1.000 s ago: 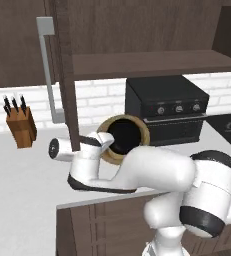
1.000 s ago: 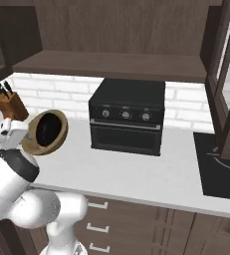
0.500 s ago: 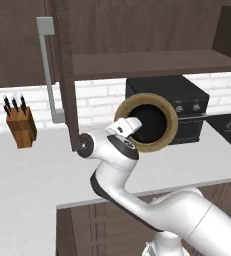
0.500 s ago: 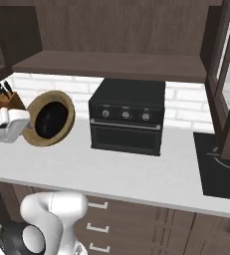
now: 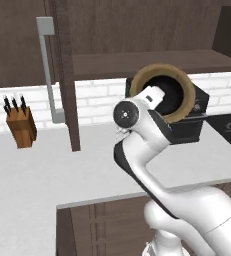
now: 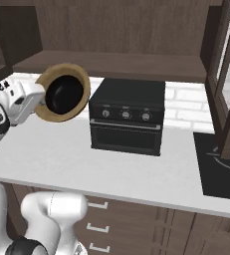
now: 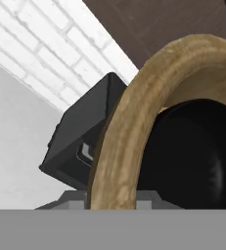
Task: Pick up the bowls on the counter and stack them on top of one another in the open cabinet. Place the smaller bowl on top of the larger bowl.
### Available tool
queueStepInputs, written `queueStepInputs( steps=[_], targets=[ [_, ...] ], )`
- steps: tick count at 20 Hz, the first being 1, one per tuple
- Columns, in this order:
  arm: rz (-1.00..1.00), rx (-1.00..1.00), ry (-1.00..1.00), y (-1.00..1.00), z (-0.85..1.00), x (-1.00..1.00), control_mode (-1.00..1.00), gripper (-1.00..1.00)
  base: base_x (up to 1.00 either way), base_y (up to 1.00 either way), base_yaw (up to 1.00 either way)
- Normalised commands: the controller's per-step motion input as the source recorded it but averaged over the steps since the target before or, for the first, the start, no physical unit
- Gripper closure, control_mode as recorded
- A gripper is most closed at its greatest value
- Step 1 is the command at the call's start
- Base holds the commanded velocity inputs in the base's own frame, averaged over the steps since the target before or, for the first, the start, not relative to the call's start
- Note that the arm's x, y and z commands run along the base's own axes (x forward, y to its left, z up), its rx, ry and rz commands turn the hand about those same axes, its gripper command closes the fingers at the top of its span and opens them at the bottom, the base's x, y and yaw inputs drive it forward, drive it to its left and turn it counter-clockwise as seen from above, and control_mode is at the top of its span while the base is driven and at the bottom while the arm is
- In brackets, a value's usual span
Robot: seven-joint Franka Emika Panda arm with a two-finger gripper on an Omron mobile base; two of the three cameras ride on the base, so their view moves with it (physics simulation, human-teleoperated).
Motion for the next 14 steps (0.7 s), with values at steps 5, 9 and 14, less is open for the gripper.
queueStepInputs(
  steps=[5, 9, 14],
  targets=[
    [0.21, 0.01, 0.19, -0.05, 0.99, 0.42, -1.00, 1.00, 0.00, 0.00, 0.00],
    [0.25, 0.00, 0.31, 0.00, 0.88, 0.49, -1.00, 1.00, 0.00, 0.00, 0.00],
    [0.17, -0.01, 0.12, 0.00, 0.48, 0.57, -1.00, 1.00, 0.00, 0.00, 0.00]
  ],
)
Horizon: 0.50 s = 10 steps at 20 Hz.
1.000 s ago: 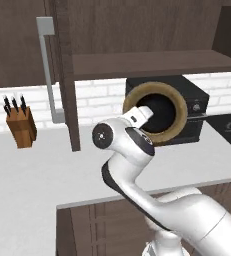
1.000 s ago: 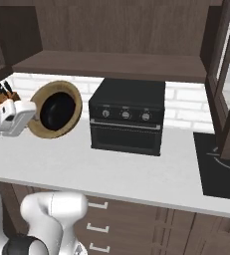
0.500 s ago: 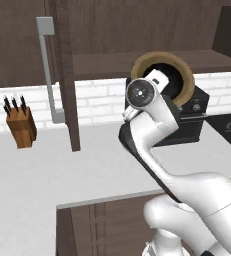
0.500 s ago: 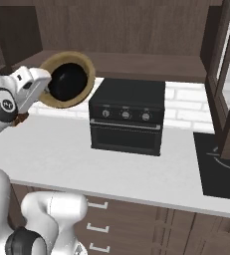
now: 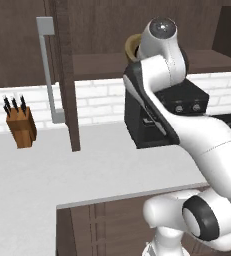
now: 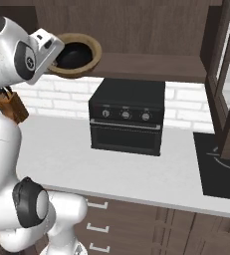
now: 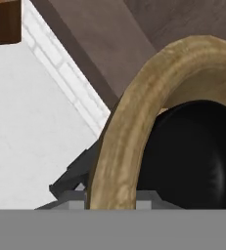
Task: Pick up the bowls on the counter and stack them on top of one another in the open cabinet. Place the smaller bowl on top of the larger bowl.
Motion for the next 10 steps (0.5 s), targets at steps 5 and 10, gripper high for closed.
queueStepInputs(
  steps=[5, 10],
  targets=[
    [0.04, -0.02, 0.03, -0.04, -0.03, 0.70, -1.00, 1.00, 0.00, 0.00, 0.00],
    [0.03, -0.09, 0.05, 0.00, -0.16, 0.73, -1.00, 1.00, 0.00, 0.00, 0.00]
  ],
)
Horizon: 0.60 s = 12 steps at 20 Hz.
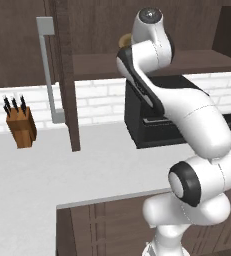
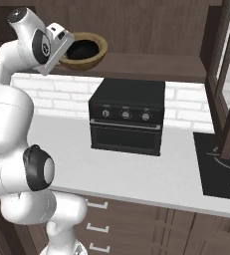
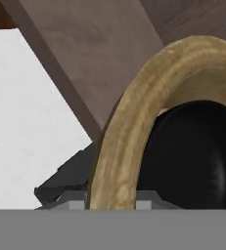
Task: Pick up the bowls on the counter and stack them on top of one another in the open cabinet. Place the smaller bowl on top of the larger bowl.
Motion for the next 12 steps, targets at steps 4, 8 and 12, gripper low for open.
queueStepInputs(
  steps=[4, 8, 12],
  targets=[
    [0.02, -0.13, 0.03, 0.00, -0.22, 0.73, -1.00, 1.00, 0.00, 0.00, 0.00],
    [0.00, -0.06, 0.00, 0.00, -0.01, 0.85, -1.00, 1.00, 0.00, 0.00, 0.00],
    [0.00, -0.01, 0.00, 0.00, 0.00, 0.42, -1.00, -1.00, 0.00, 0.00, 0.00]
  ],
)
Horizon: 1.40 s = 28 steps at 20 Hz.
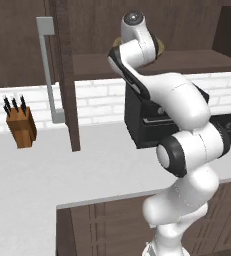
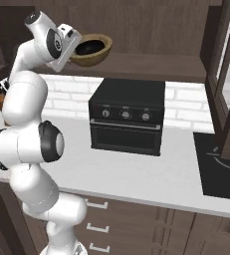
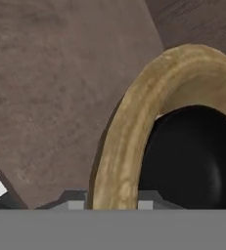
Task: Pick up the bowls on the counter and stack them on top of one another in the open cabinet. Place the smaller bowl on top of the larger bowl.
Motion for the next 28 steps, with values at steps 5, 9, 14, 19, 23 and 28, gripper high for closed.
queueStepInputs(
  steps=[5, 9, 14, 19, 23, 28],
  targets=[
    [0.00, 0.00, -0.05, 0.00, 0.00, -0.18, -1.00, -1.00, 0.00, 0.00, 0.00],
    [0.00, 0.00, -0.23, 0.00, 0.08, -0.53, -1.00, -1.00, 0.00, 0.00, 0.00],
    [0.00, -0.01, -0.45, 0.01, 0.17, -0.92, -1.00, -1.00, 0.00, 0.00, 0.00],
    [0.00, 0.00, -0.42, -0.33, -0.75, -1.00, -1.00, -1.00, 0.00, 0.00, 0.00],
    [0.00, -0.01, -0.16, -0.89, -1.00, -1.00, -1.00, -1.00, 0.00, 0.00, 0.00],
    [0.00, -0.01, -0.13, -1.00, -1.00, -1.00, -1.00, -1.00, 0.00, 0.00, 0.00]
  ],
)
